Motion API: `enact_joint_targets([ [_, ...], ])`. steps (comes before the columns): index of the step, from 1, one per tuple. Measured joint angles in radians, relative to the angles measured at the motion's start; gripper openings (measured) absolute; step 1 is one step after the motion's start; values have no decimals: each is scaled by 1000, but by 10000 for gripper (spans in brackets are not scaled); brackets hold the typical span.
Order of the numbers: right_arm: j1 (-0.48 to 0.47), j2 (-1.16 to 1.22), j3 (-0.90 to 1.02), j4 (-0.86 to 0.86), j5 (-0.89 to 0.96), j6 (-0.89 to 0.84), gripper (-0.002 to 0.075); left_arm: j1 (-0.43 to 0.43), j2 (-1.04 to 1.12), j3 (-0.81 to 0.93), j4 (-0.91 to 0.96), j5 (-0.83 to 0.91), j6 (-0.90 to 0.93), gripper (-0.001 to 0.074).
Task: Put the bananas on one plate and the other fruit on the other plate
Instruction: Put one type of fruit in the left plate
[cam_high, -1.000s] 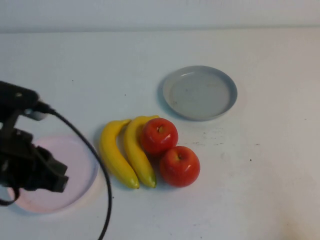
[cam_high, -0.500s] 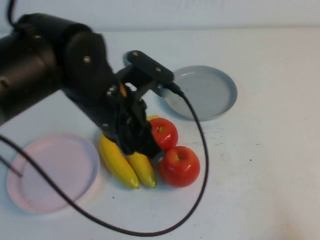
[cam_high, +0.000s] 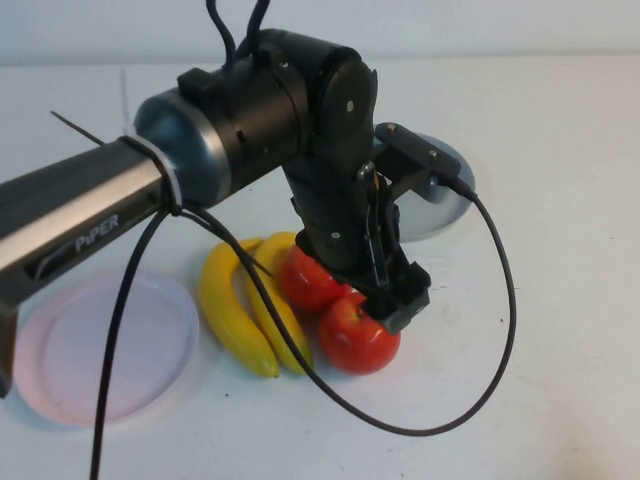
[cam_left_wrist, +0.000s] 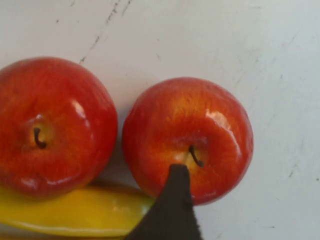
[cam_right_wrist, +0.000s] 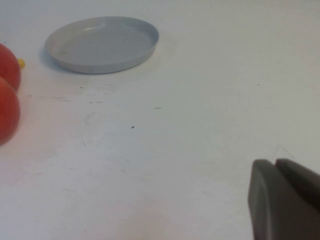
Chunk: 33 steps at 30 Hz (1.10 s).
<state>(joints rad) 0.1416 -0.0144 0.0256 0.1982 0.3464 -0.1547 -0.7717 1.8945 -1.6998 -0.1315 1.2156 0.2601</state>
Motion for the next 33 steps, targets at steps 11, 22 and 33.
enact_joint_targets([
  [11,0,0,0,0,0,0,-17,0,58,-2,23,-19,183,668],
  [22,0,0,0,0,0,0,-17,0,112,-4,71,-43,248,668],
  [33,0,0,0,0,0,0,-17,0,150,-10,73,-52,263,668],
])
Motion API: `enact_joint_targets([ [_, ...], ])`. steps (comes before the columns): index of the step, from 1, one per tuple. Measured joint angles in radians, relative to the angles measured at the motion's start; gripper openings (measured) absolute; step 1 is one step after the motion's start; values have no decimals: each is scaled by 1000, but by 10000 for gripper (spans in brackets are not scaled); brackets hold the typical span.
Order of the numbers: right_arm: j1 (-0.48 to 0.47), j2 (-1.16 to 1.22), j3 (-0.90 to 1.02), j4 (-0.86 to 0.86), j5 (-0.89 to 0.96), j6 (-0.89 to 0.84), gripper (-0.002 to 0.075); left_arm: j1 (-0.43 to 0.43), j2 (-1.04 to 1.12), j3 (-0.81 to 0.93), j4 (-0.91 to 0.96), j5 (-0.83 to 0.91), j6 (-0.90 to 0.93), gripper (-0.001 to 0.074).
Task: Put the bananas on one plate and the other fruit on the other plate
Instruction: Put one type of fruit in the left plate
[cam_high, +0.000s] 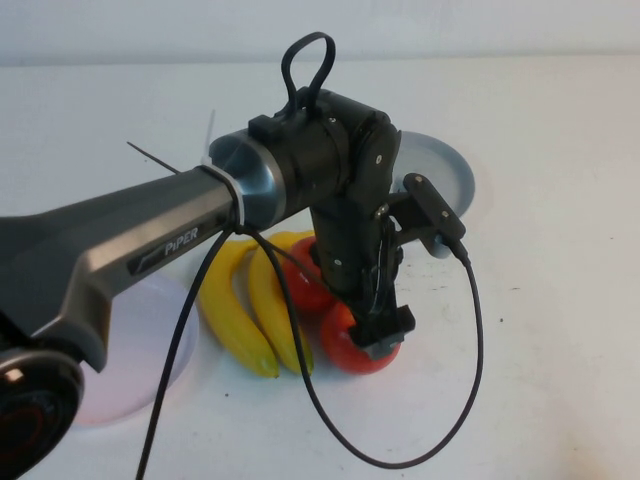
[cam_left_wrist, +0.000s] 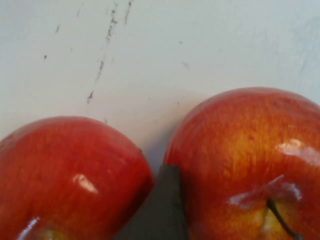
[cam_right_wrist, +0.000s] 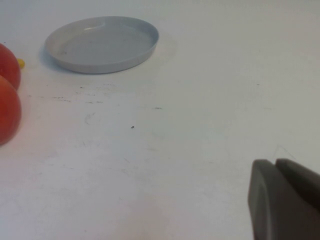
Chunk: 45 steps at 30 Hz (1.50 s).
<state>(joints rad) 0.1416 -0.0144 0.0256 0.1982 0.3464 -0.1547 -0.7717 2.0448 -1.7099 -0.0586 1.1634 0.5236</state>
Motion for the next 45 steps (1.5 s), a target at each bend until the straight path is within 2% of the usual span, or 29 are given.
enact_joint_targets([
  [2,0,0,0,0,0,0,-17,0,0,-2,0,0,0,658],
  [6,0,0,0,0,0,0,-17,0,0,-2,0,2,0,574],
  [16,0,0,0,0,0,0,-17,0,-51,-2,-9,23,-20,574],
  [21,0,0,0,0,0,0,-17,13,-177,-2,26,54,-198,574],
  [27,0,0,0,0,0,0,-17,153,-238,29,108,63,-379,574],
  [34,0,0,0,0,0,0,-17,337,-240,155,168,63,-417,574],
  [41,0,0,0,0,0,0,-17,421,-240,262,195,59,-423,580],
  [45,0,0,0,0,0,0,-17,437,-240,337,215,50,-428,664],
])
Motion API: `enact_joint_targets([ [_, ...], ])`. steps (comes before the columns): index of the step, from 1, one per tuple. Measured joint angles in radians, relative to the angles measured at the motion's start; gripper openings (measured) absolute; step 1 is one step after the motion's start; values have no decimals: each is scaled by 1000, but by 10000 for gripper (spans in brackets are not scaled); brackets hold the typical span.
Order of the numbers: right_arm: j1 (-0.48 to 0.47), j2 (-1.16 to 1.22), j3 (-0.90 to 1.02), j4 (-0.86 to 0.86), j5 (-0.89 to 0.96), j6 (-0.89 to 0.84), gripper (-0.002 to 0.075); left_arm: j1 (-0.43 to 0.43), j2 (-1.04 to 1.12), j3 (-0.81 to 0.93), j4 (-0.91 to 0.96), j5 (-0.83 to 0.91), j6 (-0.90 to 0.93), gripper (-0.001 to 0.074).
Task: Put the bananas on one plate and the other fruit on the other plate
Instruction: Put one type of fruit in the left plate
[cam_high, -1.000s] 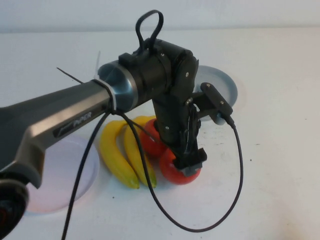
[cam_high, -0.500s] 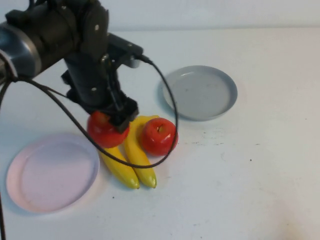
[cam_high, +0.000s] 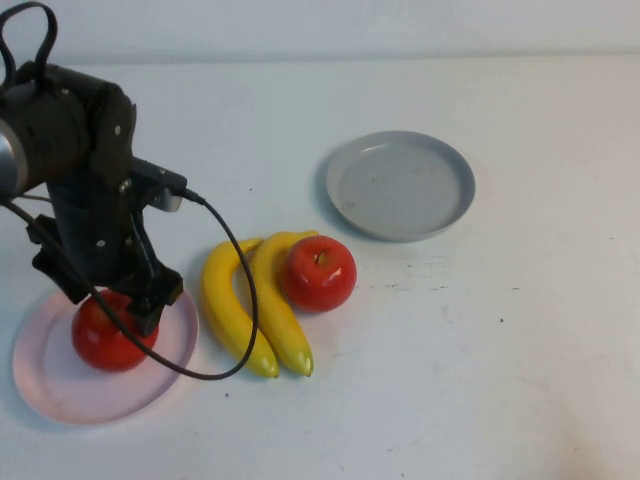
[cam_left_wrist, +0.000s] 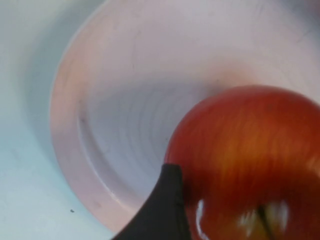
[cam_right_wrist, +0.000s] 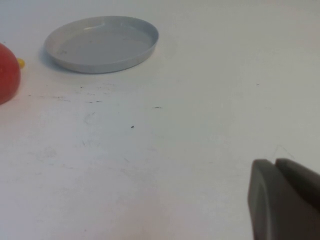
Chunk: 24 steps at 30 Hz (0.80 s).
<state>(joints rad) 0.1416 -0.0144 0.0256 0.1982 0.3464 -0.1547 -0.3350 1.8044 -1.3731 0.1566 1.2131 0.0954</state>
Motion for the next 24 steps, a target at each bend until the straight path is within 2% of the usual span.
enact_joint_targets([
  [6,0,0,0,0,0,0,-17,-2,-13,21,78,-20,-95,668],
  [14,0,0,0,0,0,0,-17,-49,-166,23,124,-57,-156,669],
  [17,0,0,0,0,0,0,-17,-76,-195,23,89,-84,-156,668],
  [24,0,0,0,0,0,0,-17,-187,-154,-5,-132,-260,-85,669],
])
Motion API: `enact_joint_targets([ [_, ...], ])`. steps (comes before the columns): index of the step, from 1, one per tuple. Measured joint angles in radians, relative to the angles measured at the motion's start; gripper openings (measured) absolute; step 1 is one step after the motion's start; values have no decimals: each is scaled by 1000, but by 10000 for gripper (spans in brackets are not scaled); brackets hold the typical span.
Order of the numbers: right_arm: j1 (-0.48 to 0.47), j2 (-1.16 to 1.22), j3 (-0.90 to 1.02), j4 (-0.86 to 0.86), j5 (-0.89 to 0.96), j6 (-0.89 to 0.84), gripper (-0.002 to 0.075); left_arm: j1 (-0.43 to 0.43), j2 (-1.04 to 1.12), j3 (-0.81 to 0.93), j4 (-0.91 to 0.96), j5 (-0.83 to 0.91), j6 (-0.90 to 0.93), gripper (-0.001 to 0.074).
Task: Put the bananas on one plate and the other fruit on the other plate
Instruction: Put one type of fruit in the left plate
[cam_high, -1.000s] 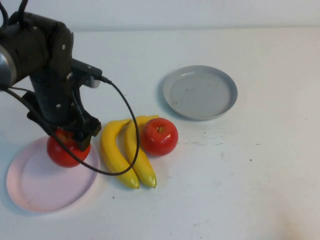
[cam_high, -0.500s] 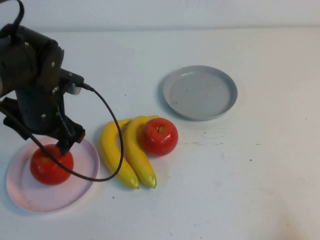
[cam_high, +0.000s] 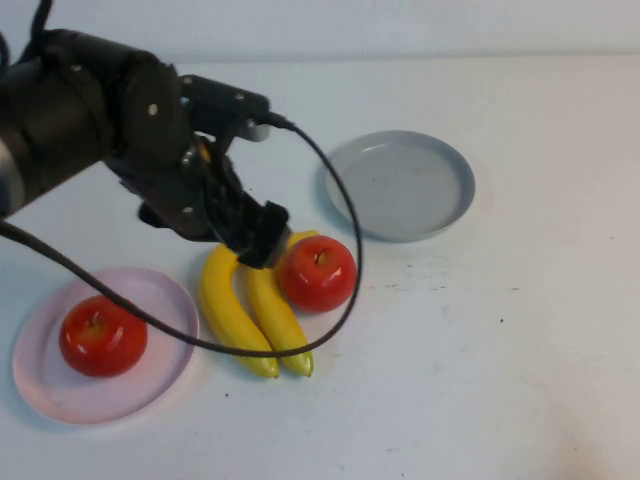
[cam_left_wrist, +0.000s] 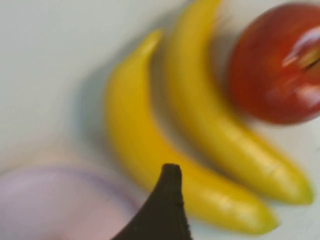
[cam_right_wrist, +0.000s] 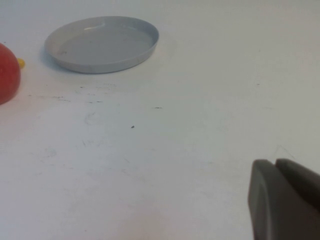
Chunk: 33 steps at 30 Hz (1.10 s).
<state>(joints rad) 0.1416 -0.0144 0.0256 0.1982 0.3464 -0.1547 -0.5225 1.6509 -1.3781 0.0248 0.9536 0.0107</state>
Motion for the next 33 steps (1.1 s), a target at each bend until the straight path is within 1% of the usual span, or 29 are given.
enact_joint_targets([
  [5,0,0,0,0,0,0,-17,-64,92,-104,-77,-28,61,669],
  [10,0,0,0,0,0,0,-17,-110,203,-218,-87,12,231,669],
  [13,0,0,0,0,0,0,-17,-125,248,-262,-93,40,302,669],
  [17,0,0,0,0,0,0,-17,-129,287,-282,-80,59,331,669],
  [23,0,0,0,0,0,0,-17,-129,310,-284,3,59,363,669],
  [33,0,0,0,0,0,0,-17,-129,361,-286,28,30,375,669],
])
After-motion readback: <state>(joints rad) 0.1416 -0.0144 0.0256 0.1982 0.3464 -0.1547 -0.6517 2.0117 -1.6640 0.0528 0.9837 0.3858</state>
